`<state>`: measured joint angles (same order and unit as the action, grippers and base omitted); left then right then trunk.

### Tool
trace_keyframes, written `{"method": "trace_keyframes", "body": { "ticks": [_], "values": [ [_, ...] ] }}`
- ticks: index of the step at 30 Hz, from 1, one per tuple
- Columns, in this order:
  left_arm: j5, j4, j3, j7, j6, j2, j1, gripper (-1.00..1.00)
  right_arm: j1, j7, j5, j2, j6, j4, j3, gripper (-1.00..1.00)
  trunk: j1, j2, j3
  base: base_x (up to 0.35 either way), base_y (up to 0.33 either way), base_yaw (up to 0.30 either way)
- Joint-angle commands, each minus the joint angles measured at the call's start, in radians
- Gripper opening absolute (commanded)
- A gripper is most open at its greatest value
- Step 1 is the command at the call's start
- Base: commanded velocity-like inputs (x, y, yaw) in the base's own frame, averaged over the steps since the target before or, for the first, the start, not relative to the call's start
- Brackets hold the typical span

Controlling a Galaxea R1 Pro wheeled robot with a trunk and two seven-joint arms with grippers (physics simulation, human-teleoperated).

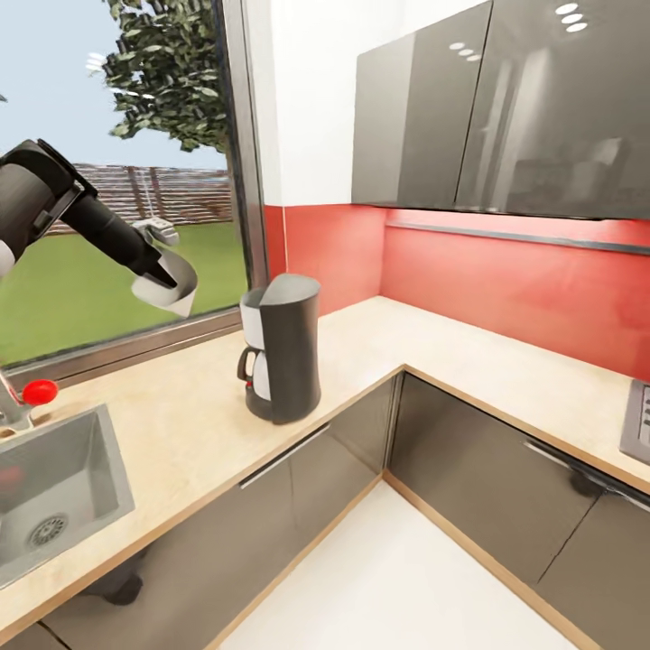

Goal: Set up a coffee station on the kitchen countertop: keep the coffee maker on the countertop, move the bottle of coffee from the kitchen shelf to the counter next to the coffee maker, place a paper coffee filter on top of the coffee maker, put the saucer next to the coffee maker with the coffee cup on the saucer, and place the electric kettle next to the coffee maker.

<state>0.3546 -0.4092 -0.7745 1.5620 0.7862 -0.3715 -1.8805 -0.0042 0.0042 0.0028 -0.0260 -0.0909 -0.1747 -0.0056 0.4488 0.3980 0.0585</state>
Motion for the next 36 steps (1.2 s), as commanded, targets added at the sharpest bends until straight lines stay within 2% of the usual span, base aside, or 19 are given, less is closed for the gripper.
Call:
{"method": "trace_keyframes", "body": {
  "ticks": [1, 10, 20, 26, 28, 32, 36],
  "values": [
    [0.009, -0.002, 0.0, 0.009, 0.008, 0.0, 0.0, -1.0, 0.0, 0.0, 0.0, 0.0, -0.003, 0.0, -0.001, 1.0, 0.001, 0.002, 0.002, 0.337, 0.0, -0.002],
    [0.009, -0.003, 0.001, 0.009, 0.007, 0.005, 0.003, -1.0, 0.0, 0.0, 0.0, 0.0, -0.003, 0.0, -0.001, 1.0, 0.001, 0.002, 0.002, 0.337, 0.017, -0.019],
    [0.011, -0.002, -0.001, 0.009, -0.02, 0.003, 0.003, -1.0, 0.0, 0.0, 0.0, 0.0, -0.003, 0.0, -0.001, 1.0, 0.001, 0.002, 0.002, 0.277, 0.2, -0.236],
    [0.012, -0.003, -0.002, 0.009, -0.022, 0.003, 0.003, -1.0, 0.0, 0.0, 0.0, 0.0, -0.003, 0.0, -0.001, 1.0, 0.001, 0.002, 0.002, 0.048, 0.041, -0.037],
    [0.009, -0.015, 0.01, 0.009, -0.029, 0.007, 0.014, -1.0, 0.0, 0.001, 0.0, 0.007, -0.004, -0.007, 0.0, 1.0, 0.001, 0.002, 0.002, 0.0, 0.0, 0.0],
    [0.008, -0.013, 0.011, 0.009, -0.043, 0.005, 0.037, -1.0, 0.0, 0.001, -0.001, 0.009, -0.004, -0.008, -0.001, 1.0, 0.001, 0.002, 0.002, 0.0, 0.0, 0.0],
    [0.006, -0.014, 0.031, -0.004, -0.048, 0.004, 0.033, -1.0, 0.0, 0.001, -0.003, 0.009, -0.004, -0.018, -0.002, 1.0, 0.001, 0.002, 0.002, 0.0, 0.0, 0.0]
  ]
}}
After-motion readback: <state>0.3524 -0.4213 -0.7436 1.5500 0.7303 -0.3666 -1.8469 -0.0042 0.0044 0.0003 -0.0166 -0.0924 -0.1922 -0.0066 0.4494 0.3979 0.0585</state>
